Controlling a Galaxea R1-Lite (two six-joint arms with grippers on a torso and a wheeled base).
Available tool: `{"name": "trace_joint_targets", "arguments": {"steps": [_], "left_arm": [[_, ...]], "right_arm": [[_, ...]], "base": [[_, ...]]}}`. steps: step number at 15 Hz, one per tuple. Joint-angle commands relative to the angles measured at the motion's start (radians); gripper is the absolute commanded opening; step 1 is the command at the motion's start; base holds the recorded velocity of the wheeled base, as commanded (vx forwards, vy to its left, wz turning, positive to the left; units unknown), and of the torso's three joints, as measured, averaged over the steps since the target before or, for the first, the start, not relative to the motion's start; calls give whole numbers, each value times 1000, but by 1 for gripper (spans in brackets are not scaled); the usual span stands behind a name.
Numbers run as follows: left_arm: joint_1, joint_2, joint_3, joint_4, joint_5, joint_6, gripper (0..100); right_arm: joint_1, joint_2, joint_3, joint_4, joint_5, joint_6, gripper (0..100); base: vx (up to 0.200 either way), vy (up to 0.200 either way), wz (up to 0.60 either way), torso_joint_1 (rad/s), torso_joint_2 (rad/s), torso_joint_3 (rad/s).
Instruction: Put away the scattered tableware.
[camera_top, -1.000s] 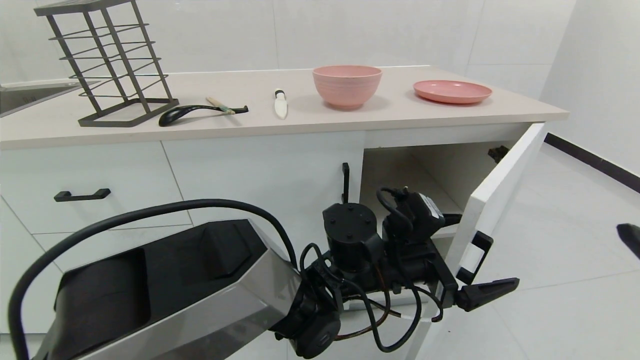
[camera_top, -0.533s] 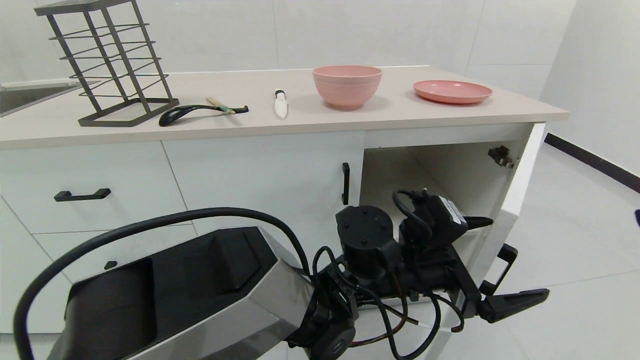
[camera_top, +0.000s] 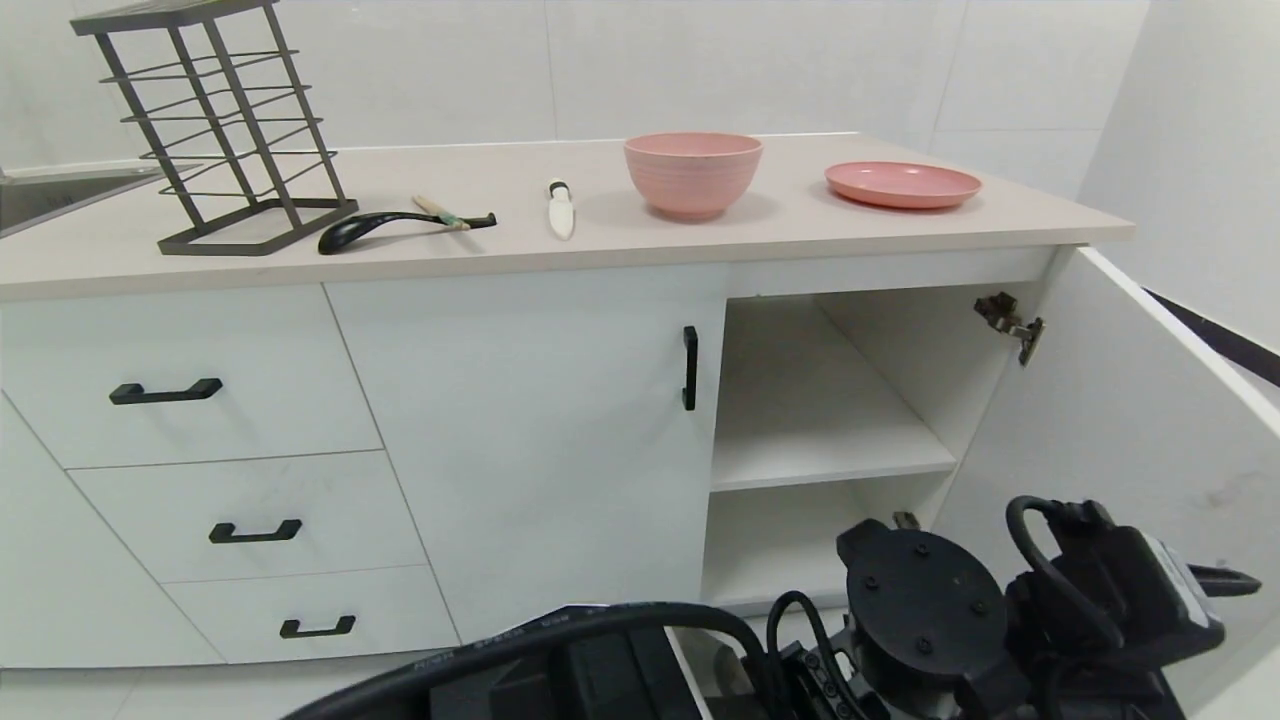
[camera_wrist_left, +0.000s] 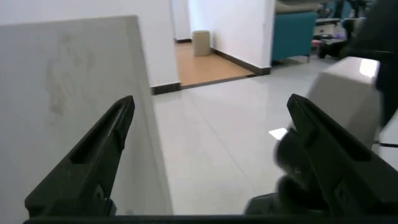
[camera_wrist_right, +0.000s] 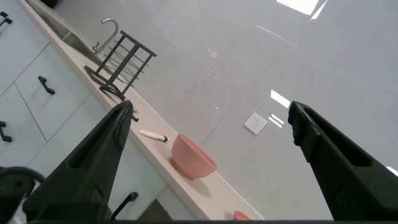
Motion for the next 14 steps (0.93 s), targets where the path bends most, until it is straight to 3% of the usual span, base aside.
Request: {"name": "trace_joint_targets", "arguments": {"steps": [1, 2, 3, 4, 6, 7, 9, 11, 13, 14], "left_arm": [[30, -13, 42, -13, 9, -7, 100], [57, -30, 65, -22, 9, -7, 100], [113, -93, 148, -44, 10, -7, 100], [185, -211, 292, -79, 10, -6, 100], [280, -407, 511, -142, 12, 2, 100], [311, -470, 574, -157, 12, 2, 100], [432, -723, 827, -175, 12, 4, 100], [499, -883, 999, -175, 19, 11, 100], [567, -1004, 1154, -188, 38, 85, 100], [605, -1061, 1200, -191, 39, 96, 100]], "right_arm": [[1, -24, -5, 2, 2, 0, 100], [1, -28, -2, 2, 2, 0, 100], [1, -38, 9, 2, 3, 0, 100], [1, -51, 38, 2, 2, 0, 100], [1, -79, 109, 2, 2, -2, 100], [3, -93, 132, 2, 2, -2, 100], [3, -160, 221, 9, 3, 0, 100], [1, -236, 334, 25, 0, 0, 100], [1, -363, 365, 118, -3, 1, 100], [0, -427, 364, 175, -6, 1, 100]], "base": [[0, 0, 0, 0, 0, 0], [0, 0, 0, 0, 0, 0], [0, 0, 0, 0, 0, 0], [0, 0, 0, 0, 0, 0], [0, 0, 0, 0, 0, 0], [0, 0, 0, 0, 0, 0], [0, 0, 0, 0, 0, 0], [0, 0, 0, 0, 0, 0], [0, 0, 0, 0, 0, 0], [0, 0, 0, 0, 0, 0]]}}
